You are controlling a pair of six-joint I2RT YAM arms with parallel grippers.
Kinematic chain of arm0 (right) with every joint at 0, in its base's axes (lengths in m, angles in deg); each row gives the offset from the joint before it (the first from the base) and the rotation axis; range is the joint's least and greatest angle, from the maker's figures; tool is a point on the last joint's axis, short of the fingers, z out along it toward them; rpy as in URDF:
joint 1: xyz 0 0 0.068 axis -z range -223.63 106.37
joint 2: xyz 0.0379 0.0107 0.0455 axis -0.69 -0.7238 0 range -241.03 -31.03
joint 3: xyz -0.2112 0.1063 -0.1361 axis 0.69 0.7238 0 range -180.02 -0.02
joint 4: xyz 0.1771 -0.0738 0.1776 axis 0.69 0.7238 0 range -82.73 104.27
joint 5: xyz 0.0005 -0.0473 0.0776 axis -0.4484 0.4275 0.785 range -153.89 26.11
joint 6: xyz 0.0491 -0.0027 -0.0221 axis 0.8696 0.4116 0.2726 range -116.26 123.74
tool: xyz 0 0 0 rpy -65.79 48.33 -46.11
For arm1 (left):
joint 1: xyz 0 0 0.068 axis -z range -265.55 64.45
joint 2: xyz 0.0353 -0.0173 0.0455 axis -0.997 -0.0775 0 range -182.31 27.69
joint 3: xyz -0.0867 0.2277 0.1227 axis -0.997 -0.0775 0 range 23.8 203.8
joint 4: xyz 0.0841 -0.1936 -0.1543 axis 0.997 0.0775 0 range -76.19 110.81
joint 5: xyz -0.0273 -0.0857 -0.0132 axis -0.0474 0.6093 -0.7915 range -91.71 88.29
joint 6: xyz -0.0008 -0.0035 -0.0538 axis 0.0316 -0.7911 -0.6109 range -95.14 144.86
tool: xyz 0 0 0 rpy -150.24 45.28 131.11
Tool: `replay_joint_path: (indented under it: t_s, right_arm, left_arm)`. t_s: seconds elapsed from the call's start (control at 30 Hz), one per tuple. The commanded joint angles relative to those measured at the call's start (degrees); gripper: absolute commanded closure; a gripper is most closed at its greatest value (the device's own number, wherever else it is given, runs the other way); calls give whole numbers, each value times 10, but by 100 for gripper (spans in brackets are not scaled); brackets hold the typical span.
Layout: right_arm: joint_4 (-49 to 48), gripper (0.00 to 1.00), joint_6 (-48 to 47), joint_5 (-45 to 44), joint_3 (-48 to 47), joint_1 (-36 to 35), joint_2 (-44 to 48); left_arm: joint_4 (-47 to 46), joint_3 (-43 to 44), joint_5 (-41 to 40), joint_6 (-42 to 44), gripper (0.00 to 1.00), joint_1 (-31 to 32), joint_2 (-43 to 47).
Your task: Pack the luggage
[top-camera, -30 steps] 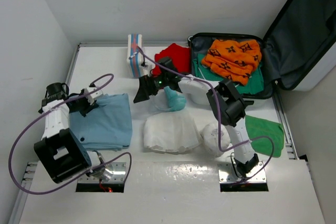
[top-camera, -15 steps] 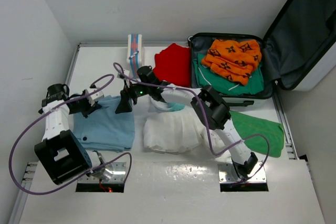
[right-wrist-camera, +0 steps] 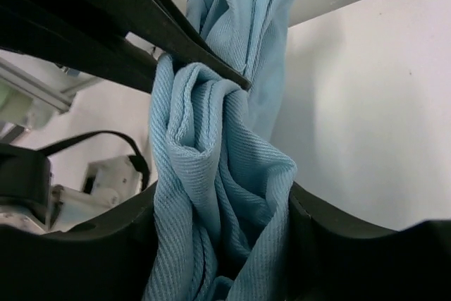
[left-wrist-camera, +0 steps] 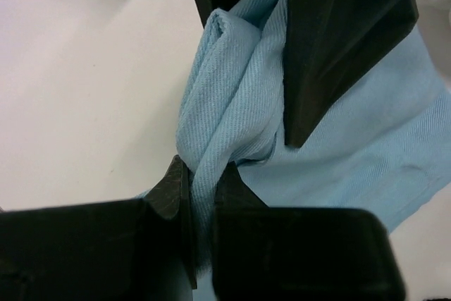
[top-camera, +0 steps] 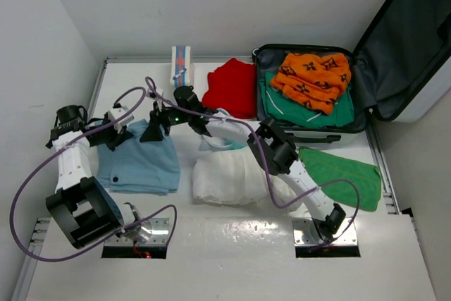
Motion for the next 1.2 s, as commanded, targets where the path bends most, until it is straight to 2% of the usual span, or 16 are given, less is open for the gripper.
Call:
replay_joint_path:
  t_s: [0.0, 0.03, 0.1, 0.2, 0.23, 0.37, 0.53, 0.7, 0.83, 0.87, 0.9, 0.93, 0.97, 1.03, 1.07, 1.17]
  right_arm:
    - [-49, 100, 59, 7, -34, -10, 3]
    - [-51, 100, 68, 10, -42, -10, 10]
    - [-56, 100, 97, 15, -46, -7, 33]
    - [-71, 100, 134, 29, -31, 14, 85]
    - [-69, 100, 138, 43, -27, 25, 98]
    - [-27, 100, 165, 90, 0, 73, 188]
    - [61, 100, 170, 142, 4, 160, 276]
    - [134, 100, 182, 174, -21, 254, 303]
    - [220, 100, 183, 205, -67, 360, 269]
    - [245, 100, 155, 209, -89, 373, 255]
    - [337, 100, 135, 211, -97, 386, 248]
    - [372, 100, 111, 210, -99, 409, 241]
    - [405, 100, 42, 206, -106, 431, 223]
    - [529, 100, 0, 192, -102, 462, 210]
    - [561, 100, -78, 183, -104, 488, 191]
    - [743, 100, -204, 135, -103, 527, 159]
  left_arm:
    - [-30, 48, 105, -50, 100, -2, 28]
    - [-30, 53, 105, -68, 88, -8, 28]
    - [-30, 76, 105, -87, 74, -14, 33]
    - [-74, 108, 99, -173, 63, -39, 39]
    - [-89, 116, 99, -231, 60, -48, 39]
    - [-134, 134, 105, -302, 57, -79, 44]
    - [-185, 111, 117, -343, 56, -79, 55]
    - [-213, 85, 129, -370, 55, -79, 60]
    - [-224, 80, 129, -376, 53, -79, 61]
    - [-224, 80, 129, -376, 53, -79, 61]
    - [-229, 80, 123, -376, 53, -79, 61]
    - [-229, 80, 123, -376, 53, -79, 61]
    - [-236, 74, 116, -376, 52, -79, 66]
    - [-236, 68, 111, -376, 52, -79, 66]
    - [-241, 63, 111, -376, 52, -79, 66]
    - [-241, 52, 105, -376, 50, -73, 66]
